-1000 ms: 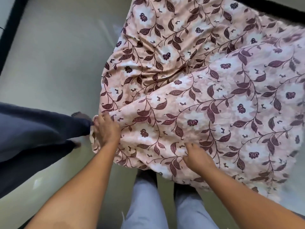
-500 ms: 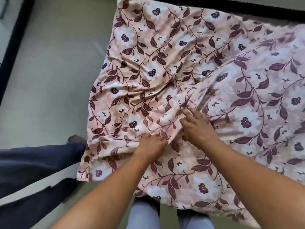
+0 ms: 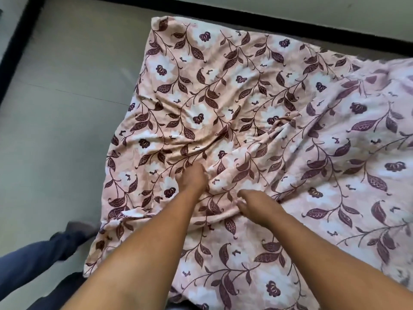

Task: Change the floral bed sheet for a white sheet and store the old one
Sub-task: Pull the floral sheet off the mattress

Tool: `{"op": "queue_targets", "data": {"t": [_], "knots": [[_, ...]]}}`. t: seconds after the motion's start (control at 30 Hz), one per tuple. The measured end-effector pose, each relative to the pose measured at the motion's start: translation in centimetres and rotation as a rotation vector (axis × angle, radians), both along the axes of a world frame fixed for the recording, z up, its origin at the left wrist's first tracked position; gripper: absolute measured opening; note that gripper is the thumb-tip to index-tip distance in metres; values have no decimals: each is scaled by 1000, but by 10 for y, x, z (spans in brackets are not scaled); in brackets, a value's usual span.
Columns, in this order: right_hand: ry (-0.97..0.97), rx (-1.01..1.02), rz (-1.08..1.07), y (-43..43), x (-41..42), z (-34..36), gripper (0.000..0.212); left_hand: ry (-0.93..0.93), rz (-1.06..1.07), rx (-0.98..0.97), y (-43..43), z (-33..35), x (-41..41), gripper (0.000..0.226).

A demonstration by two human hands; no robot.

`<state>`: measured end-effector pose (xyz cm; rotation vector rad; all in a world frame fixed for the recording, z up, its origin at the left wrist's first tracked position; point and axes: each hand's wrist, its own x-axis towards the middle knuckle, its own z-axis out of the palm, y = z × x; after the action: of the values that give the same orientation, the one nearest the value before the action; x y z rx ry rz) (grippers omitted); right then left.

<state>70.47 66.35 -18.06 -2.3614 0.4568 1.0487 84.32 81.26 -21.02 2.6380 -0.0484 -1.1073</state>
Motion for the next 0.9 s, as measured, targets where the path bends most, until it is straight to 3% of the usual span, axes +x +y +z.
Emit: {"op": "queue_targets", "data": {"t": [0.1, 0.3, 0.43, 0.47, 0.53, 0.6, 0.67, 0.73, 0.8, 0.9], "knots": [[-119, 43, -294, -5, 24, 5, 41, -115, 27, -9, -2, -3, -2, 35], [-88, 171, -546, -10, 61, 4, 40, -111, 5, -26, 3, -12, -3, 20], [-156, 304, -830, -4, 84, 10, 38, -406, 379, -322, -5, 21, -4, 8], [-184, 346, -943, -3, 93, 12, 41, -477, 383, -451, -6, 33, -7, 6], [-238, 456, -1151, -3, 115, 14, 40, -553, 156, -666, -4, 57, -18, 6], [-308, 559, -1330, -7, 133, 14, 29, -439, -175, -707, 3, 72, -29, 8], [-329, 692, -1496, -11, 142, 21, 29, -123, -424, -578, 8, 83, -33, 13], [-253, 806, -1617, -8, 140, 38, 22, 146, -512, -469, 12, 89, -23, 23], [-138, 846, -1636, -6, 128, 38, 30, 138, -367, -507, 4, 92, -8, 30], [-59, 840, -1552, 0, 101, 30, 32, -122, 64, -601, -27, 86, 20, 25]]}}
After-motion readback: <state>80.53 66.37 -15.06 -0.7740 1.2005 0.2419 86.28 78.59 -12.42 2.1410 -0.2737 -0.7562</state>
